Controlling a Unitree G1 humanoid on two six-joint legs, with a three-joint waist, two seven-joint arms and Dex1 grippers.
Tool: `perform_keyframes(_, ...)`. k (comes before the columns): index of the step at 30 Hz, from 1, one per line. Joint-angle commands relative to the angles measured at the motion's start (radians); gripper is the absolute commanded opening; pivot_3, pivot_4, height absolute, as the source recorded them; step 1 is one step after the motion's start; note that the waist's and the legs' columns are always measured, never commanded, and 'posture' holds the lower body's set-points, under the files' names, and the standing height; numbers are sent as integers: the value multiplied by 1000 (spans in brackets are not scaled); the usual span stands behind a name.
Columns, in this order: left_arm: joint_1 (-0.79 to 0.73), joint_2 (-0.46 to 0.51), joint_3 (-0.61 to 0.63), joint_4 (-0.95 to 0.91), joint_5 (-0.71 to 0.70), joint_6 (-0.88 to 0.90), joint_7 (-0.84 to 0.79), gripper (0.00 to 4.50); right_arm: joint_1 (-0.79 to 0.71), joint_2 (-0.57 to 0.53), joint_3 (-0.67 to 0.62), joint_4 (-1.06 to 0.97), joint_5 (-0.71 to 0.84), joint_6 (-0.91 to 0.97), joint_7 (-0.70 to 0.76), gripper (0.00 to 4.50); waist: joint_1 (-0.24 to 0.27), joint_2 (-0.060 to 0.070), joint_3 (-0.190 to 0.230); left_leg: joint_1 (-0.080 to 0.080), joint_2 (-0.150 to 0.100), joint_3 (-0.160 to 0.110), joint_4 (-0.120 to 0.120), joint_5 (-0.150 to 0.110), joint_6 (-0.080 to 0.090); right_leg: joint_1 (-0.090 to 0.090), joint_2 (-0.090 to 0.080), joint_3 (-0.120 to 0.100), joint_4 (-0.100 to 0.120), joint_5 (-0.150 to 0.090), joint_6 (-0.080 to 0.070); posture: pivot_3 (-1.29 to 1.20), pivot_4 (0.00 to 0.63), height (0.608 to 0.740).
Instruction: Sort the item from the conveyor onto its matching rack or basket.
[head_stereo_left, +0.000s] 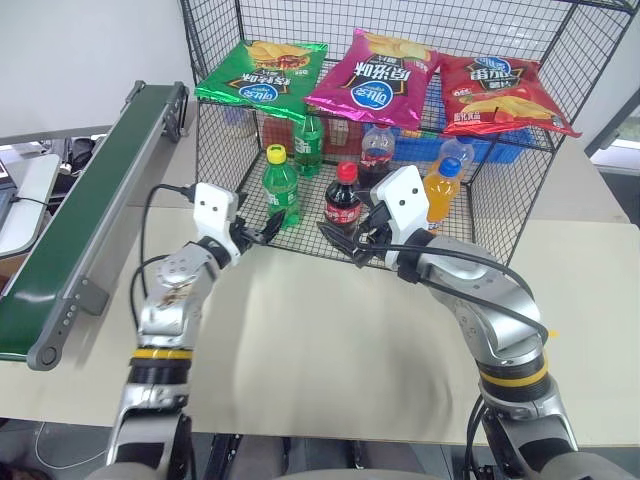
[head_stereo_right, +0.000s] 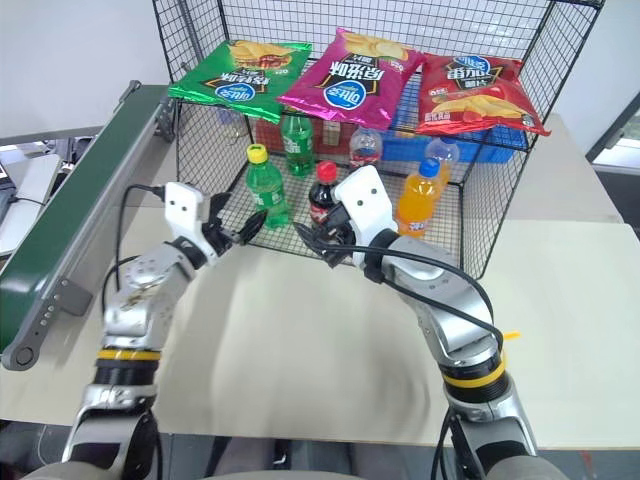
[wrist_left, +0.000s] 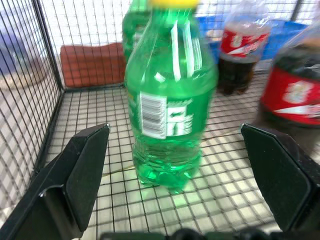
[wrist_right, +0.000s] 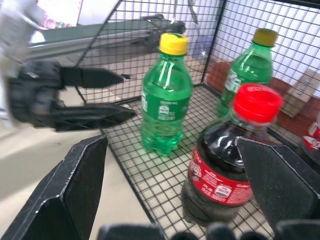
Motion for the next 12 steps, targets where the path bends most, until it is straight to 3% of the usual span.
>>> perform_keyframes(1,45,120,84,-191,-96,148,-60,4459,14,-63,-69,-24,32,-59,81,4500,-2,0,0,0,0,0,0,0,0,0,0,0,0,0,0,0,150,740)
perform_keyframes(6,114,334,190,-270,-143,228,-166,4459,51,-135,-131,-26,113,-122,223,4500,-7,0,0,3,0,0,-1,0,0,1,0,0,-1,0,0,0,150,740)
perform_keyframes(12,142,372,263,-296,-188,252,-168,4459,63,-136,-147,-22,125,-148,229,4500,-15,0,0,4,1,1,-1,0,0,2,0,0,-1,0,1,0,150,740)
